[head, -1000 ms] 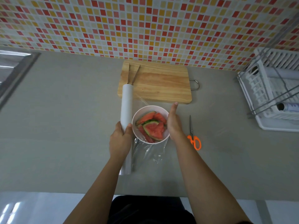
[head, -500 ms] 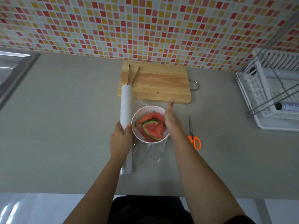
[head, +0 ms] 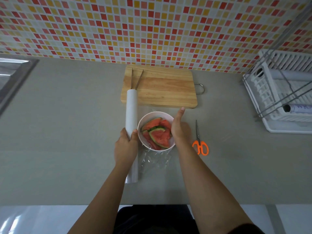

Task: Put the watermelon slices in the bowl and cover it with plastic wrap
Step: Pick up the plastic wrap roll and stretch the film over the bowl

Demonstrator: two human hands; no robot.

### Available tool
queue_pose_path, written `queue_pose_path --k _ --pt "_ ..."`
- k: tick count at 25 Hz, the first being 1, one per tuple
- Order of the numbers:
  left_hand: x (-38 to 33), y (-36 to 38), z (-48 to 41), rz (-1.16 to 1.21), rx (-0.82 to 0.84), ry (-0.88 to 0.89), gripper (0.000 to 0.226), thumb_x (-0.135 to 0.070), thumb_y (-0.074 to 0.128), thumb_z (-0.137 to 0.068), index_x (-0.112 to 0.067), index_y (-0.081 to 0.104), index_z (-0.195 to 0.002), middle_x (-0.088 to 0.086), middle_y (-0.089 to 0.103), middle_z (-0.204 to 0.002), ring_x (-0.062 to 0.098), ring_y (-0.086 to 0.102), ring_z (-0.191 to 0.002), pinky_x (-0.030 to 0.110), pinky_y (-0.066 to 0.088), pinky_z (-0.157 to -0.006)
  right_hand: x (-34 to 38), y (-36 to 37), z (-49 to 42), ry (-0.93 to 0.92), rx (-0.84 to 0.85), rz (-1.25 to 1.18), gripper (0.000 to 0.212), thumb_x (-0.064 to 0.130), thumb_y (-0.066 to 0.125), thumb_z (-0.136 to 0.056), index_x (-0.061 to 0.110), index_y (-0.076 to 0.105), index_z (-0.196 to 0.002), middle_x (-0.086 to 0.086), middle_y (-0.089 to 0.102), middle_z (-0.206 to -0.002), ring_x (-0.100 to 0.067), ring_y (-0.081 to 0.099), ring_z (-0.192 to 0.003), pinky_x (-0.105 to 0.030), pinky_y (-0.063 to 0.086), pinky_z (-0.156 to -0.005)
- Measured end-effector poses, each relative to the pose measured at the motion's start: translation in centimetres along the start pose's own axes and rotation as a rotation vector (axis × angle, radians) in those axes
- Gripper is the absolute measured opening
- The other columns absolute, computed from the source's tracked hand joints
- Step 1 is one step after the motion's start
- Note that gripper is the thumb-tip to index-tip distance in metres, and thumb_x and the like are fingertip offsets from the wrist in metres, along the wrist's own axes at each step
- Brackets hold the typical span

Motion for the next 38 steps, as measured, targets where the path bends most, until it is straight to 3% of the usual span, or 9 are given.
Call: queue_pose_path --k 2,5,8,11,16,21,25,29,38 --pt "-0.1 -0.2 -0.1 0.003 0.013 0.004 0.029 -0.044 0.044 -0.093 -0.018 0.053 -0.099 0.004 0.061 -0.086 0.031 0.057 -0.085 0.035 0.039 -0.069 0.0 0.1 -0.6 -0.091 -0.010 -0.044 0.079 0.072 0.000 -0.081 0.022 0.060 -0.067 0.000 0.059 -0.070 -0.026 0.055 -0.070 -0.034 0.035 -0.065" --pt "-0.1 -0.7 -0.3 -0.019 0.057 -0.006 0.033 -0.044 0.042 -0.094 -0.016 0.052 -0.106 0.004 0.059 -0.092 0.029 0.054 -0.087 0.035 0.037 -0.071 -0.3 1.0 -1.3 -0.222 0.094 -0.152 0.050 0.042 0.021 -0.096 0.017 0.064 -0.098 -0.008 0.063 -0.107 -0.026 0.055 -0.102 -0.032 0.037 -0.082" --pt "0.0 -1.7 -0.7 -0.075 0.101 -0.012 0.038 -0.045 0.036 -0.096 -0.015 0.047 -0.117 0.004 0.054 -0.098 0.028 0.051 -0.089 0.036 0.037 -0.074 -1.2 1.4 -1.8 -0.204 0.144 -0.116 0.038 0.032 0.029 -0.096 0.014 0.062 -0.087 -0.014 0.062 -0.103 -0.026 0.053 -0.097 -0.031 0.035 -0.079" --pt "0.5 -3.2 -1.5 -0.045 0.154 -0.058 0.042 -0.049 0.041 -0.093 -0.012 0.041 -0.112 0.007 0.057 -0.104 0.030 0.057 -0.091 0.039 0.043 -0.076 -1.1 1.3 -2.0 -0.214 0.101 -0.066 0.045 0.032 0.029 -0.097 0.004 0.063 -0.104 -0.020 0.062 -0.113 -0.032 0.055 -0.106 -0.029 0.033 -0.078" --pt "1.3 -4.0 -0.6 0.106 0.349 -0.160 0.061 -0.038 0.068 -0.062 -0.018 0.042 -0.113 0.010 0.062 -0.105 0.031 0.067 -0.091 0.054 0.053 -0.084 -0.9 1.3 -1.9 -0.213 0.033 0.070 0.056 0.039 0.024 -0.097 0.001 0.063 -0.106 -0.024 0.062 -0.114 -0.038 0.055 -0.107 -0.034 0.036 -0.080" --pt "2.9 -3.7 0.8 0.211 0.349 -0.140 0.060 -0.050 0.058 -0.079 -0.033 0.037 -0.132 0.009 0.060 -0.120 0.034 0.063 -0.102 0.055 0.050 -0.090 -1.2 1.0 -1.7 -0.200 -0.053 0.198 0.065 0.048 0.021 -0.094 0.001 0.067 -0.098 -0.022 0.066 -0.106 -0.037 0.057 -0.102 -0.034 0.034 -0.074" --pt "3.1 -3.6 1.3 0.131 0.295 -0.099 0.069 -0.053 0.064 -0.069 -0.032 0.039 -0.129 -0.002 0.061 -0.112 0.020 0.063 -0.097 0.040 0.053 -0.081 -0.8 1.2 -1.8 -0.175 0.002 0.235 0.066 0.046 0.018 -0.096 -0.002 0.062 -0.110 -0.024 0.061 -0.118 -0.038 0.053 -0.112 -0.037 0.039 -0.090" --pt "3.8 -3.4 1.4 -0.006 0.206 -0.101 0.041 -0.050 0.063 -0.082 -0.020 0.048 -0.107 0.002 0.061 -0.099 0.014 0.059 -0.082 0.027 0.043 -0.059 -0.5 1.4 -1.8 -0.173 0.119 0.223 0.064 0.044 0.015 -0.097 -0.002 0.055 -0.119 -0.025 0.054 -0.128 -0.037 0.048 -0.120 -0.038 0.034 -0.098" --pt "3.9 -3.9 1.3 -0.027 0.158 -0.051 0.041 -0.051 0.056 -0.087 -0.020 0.049 -0.113 0.001 0.060 -0.094 0.021 0.057 -0.084 0.027 0.040 -0.060 0.3 2.1 -1.6 -0.164 0.223 0.218 0.069 0.049 0.012 -0.096 0.001 0.052 -0.125 -0.024 0.048 -0.135 -0.034 0.043 -0.125 -0.037 0.032 -0.101"
Point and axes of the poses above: each hand's wrist, its own z-axis away from the middle knuckle, its own y-axis out of the palm, x = y × z, the point moved 6 cm from there along -z, towards the middle knuckle
